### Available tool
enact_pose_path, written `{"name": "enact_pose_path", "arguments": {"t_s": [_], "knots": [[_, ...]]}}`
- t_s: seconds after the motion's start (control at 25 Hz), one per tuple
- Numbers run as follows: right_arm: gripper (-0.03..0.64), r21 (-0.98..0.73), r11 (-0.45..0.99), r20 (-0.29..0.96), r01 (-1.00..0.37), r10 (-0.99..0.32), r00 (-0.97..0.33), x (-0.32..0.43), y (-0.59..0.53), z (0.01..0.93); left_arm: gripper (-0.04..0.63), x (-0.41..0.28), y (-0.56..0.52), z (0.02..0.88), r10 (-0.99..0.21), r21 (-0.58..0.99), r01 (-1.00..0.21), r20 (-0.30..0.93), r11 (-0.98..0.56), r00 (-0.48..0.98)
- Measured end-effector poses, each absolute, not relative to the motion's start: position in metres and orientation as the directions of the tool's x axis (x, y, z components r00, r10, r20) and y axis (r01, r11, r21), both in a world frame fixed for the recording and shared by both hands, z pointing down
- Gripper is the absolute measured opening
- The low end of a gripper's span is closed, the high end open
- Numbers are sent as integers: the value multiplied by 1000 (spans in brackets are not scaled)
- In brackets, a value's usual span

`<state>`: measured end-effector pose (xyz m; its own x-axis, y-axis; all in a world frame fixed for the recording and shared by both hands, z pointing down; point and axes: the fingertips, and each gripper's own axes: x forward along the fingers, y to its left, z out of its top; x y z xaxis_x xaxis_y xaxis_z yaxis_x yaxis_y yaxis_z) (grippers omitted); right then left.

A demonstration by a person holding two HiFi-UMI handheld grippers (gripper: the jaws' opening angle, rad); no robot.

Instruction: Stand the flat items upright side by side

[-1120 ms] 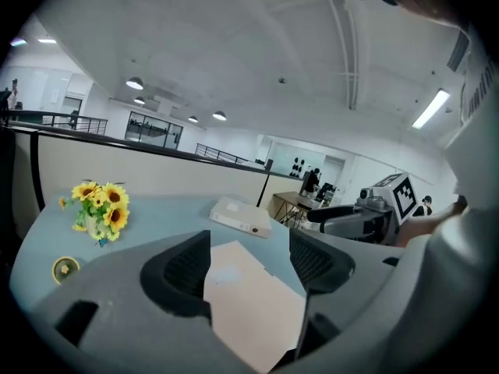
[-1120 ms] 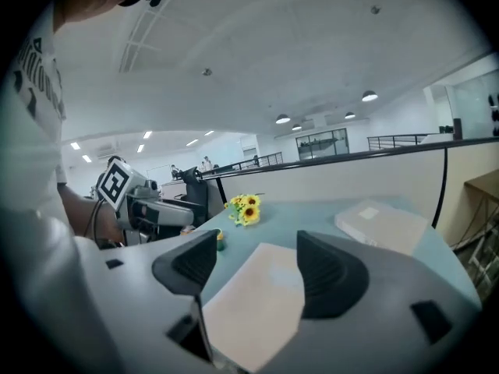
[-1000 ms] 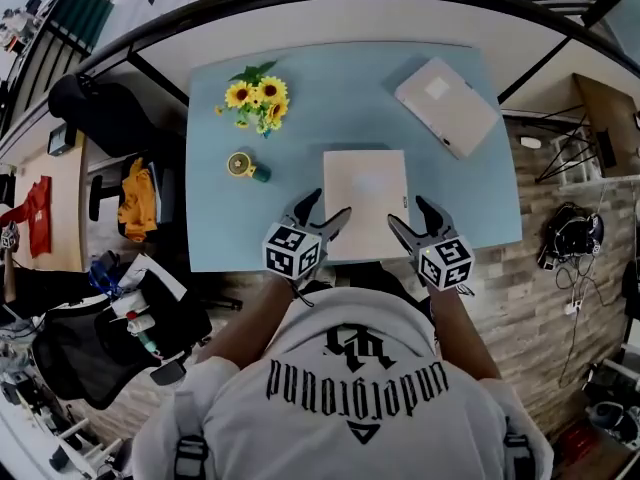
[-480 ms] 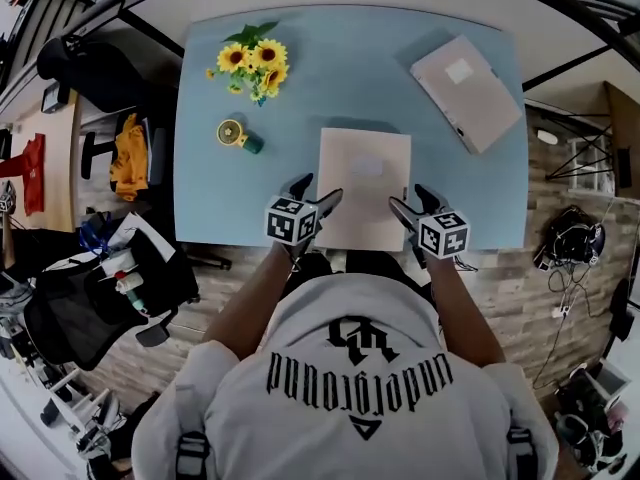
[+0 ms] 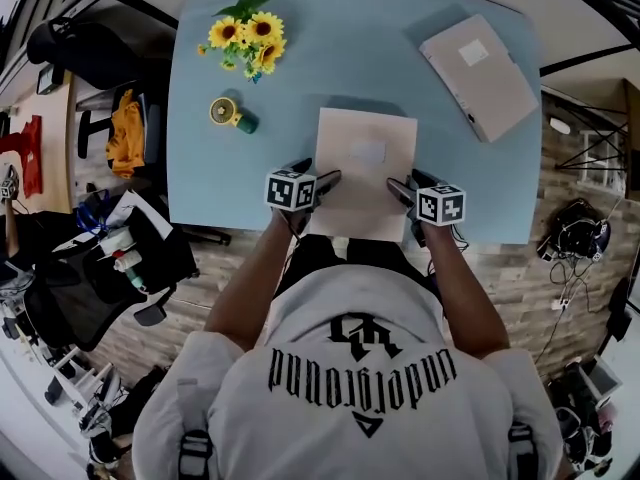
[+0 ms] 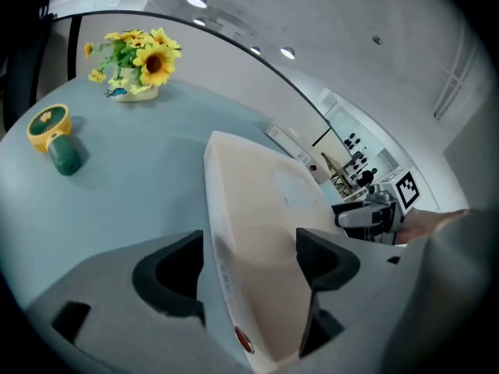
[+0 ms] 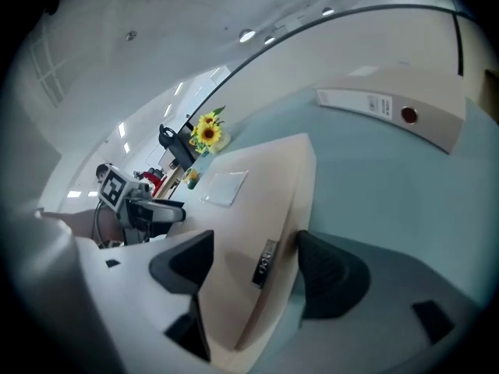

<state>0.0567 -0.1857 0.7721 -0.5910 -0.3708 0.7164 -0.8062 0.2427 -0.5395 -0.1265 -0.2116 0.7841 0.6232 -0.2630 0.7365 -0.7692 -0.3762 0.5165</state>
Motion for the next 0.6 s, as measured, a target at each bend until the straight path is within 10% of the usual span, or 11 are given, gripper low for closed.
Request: {"name": "enact_pose_path", "arguments": {"t_s": [0.6], "knots": [[298,-534,276,728,-799,-331,-600,58,-198,776,339,-118,-213,783,-215,555,-757,738,-346,639]]}}
